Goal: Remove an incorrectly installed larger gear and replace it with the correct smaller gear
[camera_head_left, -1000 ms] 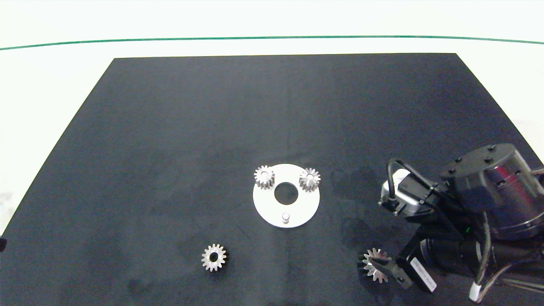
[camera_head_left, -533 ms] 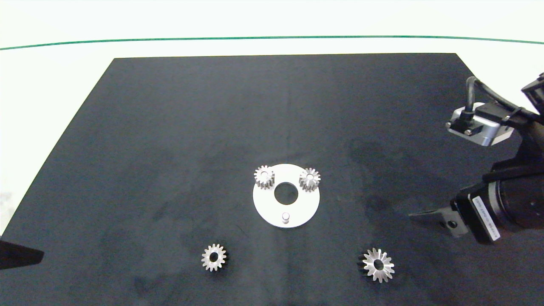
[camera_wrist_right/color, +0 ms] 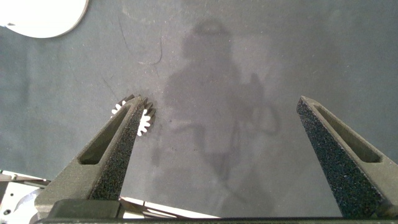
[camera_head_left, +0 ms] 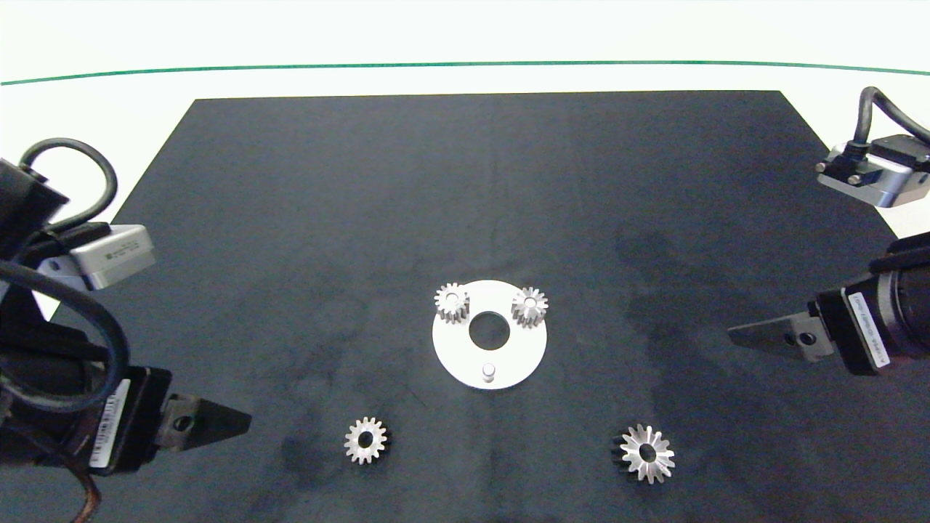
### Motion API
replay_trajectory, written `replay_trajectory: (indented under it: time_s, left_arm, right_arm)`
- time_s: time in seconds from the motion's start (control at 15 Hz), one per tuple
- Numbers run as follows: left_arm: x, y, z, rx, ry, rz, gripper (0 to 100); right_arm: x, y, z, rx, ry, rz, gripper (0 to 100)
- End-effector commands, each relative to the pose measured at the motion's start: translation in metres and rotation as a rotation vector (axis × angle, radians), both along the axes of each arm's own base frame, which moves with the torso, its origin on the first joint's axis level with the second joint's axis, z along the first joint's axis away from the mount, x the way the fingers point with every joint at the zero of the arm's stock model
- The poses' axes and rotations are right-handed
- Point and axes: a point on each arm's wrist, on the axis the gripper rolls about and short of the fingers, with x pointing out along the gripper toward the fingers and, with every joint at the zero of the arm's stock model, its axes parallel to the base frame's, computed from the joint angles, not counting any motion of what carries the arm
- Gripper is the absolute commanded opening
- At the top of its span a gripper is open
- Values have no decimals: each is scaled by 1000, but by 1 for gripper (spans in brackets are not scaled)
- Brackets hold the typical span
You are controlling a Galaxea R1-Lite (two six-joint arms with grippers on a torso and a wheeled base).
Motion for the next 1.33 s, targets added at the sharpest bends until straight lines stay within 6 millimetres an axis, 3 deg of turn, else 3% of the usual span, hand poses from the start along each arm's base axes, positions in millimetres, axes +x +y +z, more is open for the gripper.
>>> replay_trajectory:
  time_s: [0.07,0.27,0.6,0.87,1.33]
  left_arm:
    - [6,-20,-25,109,50,-51,100]
    - [-6,-50,-47,111,32,-165,100]
    - [6,-74,-71,254,-38,-110,100]
    - [17,-93,-60,212,-74,-115,100]
    - [15,-118,-81,222,4,-164,100]
  right_arm:
    - [-4,-3,4,8,-15,-5,100]
    - [-7,-5,6,13,-24,-5,100]
    - [-13,-8,9,22,-40,1,100]
    - [-18,-11,10,30,-50,1,100]
    - [-19,-12,10,30,-50,-1,100]
